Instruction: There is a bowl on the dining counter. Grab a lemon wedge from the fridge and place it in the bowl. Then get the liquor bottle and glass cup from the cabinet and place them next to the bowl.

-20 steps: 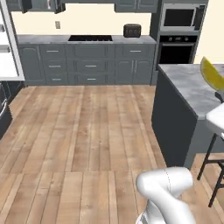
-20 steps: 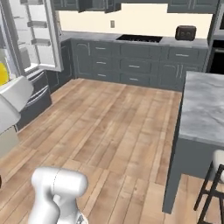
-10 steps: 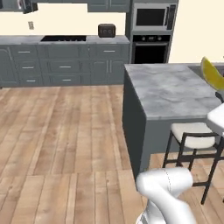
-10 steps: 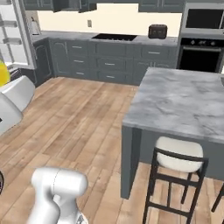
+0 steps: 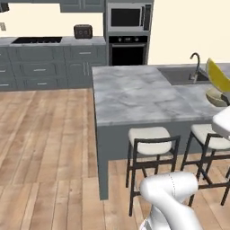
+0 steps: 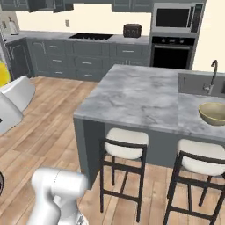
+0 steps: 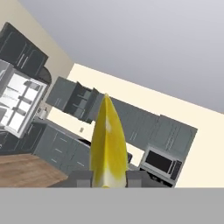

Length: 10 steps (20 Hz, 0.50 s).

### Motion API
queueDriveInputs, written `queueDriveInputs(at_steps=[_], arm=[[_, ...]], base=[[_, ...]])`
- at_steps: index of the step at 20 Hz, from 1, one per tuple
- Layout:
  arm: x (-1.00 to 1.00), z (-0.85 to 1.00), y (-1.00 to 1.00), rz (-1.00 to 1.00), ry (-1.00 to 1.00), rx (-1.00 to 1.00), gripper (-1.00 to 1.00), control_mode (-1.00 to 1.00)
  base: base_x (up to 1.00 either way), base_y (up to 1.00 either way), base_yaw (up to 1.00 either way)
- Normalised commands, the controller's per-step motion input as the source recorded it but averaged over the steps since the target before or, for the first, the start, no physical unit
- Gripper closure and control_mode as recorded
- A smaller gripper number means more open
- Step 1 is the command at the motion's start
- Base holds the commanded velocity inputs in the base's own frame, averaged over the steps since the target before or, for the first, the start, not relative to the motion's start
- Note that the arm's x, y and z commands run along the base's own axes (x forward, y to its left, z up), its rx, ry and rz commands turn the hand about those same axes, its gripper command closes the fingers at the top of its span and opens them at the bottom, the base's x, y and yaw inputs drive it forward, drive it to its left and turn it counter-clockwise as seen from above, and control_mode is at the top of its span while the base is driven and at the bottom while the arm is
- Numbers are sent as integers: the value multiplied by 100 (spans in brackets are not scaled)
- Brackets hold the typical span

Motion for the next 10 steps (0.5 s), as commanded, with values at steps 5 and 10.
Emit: queueDriveInputs(at_steps=[5, 10], arm=[[0, 0, 0, 0, 0, 0, 100, 100], [0, 0, 0, 0, 0, 0, 100, 100]], base=[[-5, -100, -10], [15, -100, -6]])
